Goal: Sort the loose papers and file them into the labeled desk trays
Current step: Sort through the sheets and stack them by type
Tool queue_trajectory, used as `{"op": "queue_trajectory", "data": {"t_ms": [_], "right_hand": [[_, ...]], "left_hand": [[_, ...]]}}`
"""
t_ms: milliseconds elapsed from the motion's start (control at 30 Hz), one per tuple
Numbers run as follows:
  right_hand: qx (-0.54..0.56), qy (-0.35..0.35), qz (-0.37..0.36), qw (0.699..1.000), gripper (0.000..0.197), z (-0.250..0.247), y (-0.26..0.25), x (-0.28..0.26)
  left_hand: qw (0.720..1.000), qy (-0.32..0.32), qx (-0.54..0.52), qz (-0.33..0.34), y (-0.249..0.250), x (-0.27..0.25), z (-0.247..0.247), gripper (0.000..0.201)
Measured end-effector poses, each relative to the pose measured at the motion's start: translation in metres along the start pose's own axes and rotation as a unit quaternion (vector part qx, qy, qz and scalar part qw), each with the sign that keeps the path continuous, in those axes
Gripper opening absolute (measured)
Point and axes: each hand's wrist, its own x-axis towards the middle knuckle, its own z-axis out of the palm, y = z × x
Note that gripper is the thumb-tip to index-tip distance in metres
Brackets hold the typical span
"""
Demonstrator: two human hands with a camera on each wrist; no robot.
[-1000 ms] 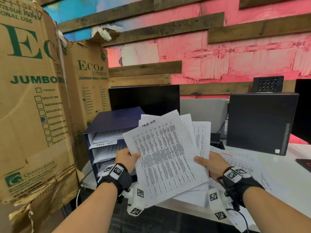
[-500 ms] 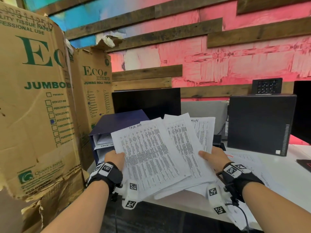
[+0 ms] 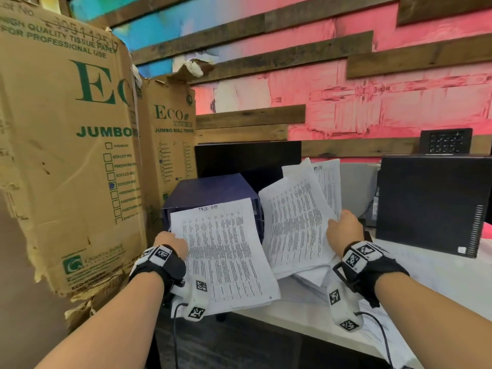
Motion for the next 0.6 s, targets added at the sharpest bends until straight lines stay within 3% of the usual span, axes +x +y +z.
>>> {"op": "queue_trajectory", "data": {"t_ms": [100,167,200,233,267,300,333,367,467,600], "right_hand": [[-0.001,-0.014,-0.017,1.000,0.017,0.013,-0.005,-0.003],[-0.016,-0.020,-0.028,0.999,0.017,0.018,-0.005,-0.006],[-0.020,-0.022,-0.032,0.999,0.017,0.021,-0.005,-0.007],[-0.021,-0.025,-0.034,0.999,0.017,0.022,-0.004,-0.008],[-0.020,-0.026,-0.036,0.999,0.017,0.022,-0.004,-0.009],[-0.021,-0.026,-0.036,0.999,0.017,0.022,-0.003,-0.009],[-0.022,-0.024,-0.036,0.999,0.017,0.023,-0.003,-0.008],[-0.025,-0.022,-0.037,0.999,0.017,0.022,-0.003,-0.007],[-0.032,-0.018,-0.039,0.999,0.017,0.024,-0.003,-0.002],[-0.040,-0.023,-0.039,0.998,0.017,0.033,-0.004,0.005]], "left_hand": [[0.999,-0.020,0.033,-0.010,0.002,-0.002,-0.004,0.033],[0.999,-0.038,-0.004,-0.023,0.004,-0.006,-0.006,0.032],[0.998,-0.054,0.002,-0.019,0.006,-0.005,-0.010,0.033],[0.997,-0.057,0.054,0.027,0.005,-0.006,-0.010,0.035],[0.998,-0.047,0.035,0.022,0.008,-0.008,-0.011,0.036],[0.996,-0.038,-0.081,-0.022,0.012,-0.007,-0.014,0.037],[0.985,-0.022,-0.172,-0.024,0.011,-0.005,-0.016,0.039],[0.979,0.002,-0.201,-0.023,0.008,0.000,-0.014,0.043],[0.975,0.000,-0.219,-0.042,0.012,0.012,-0.016,0.045],[0.973,-0.023,-0.224,-0.052,0.025,0.024,-0.011,0.021]]}}
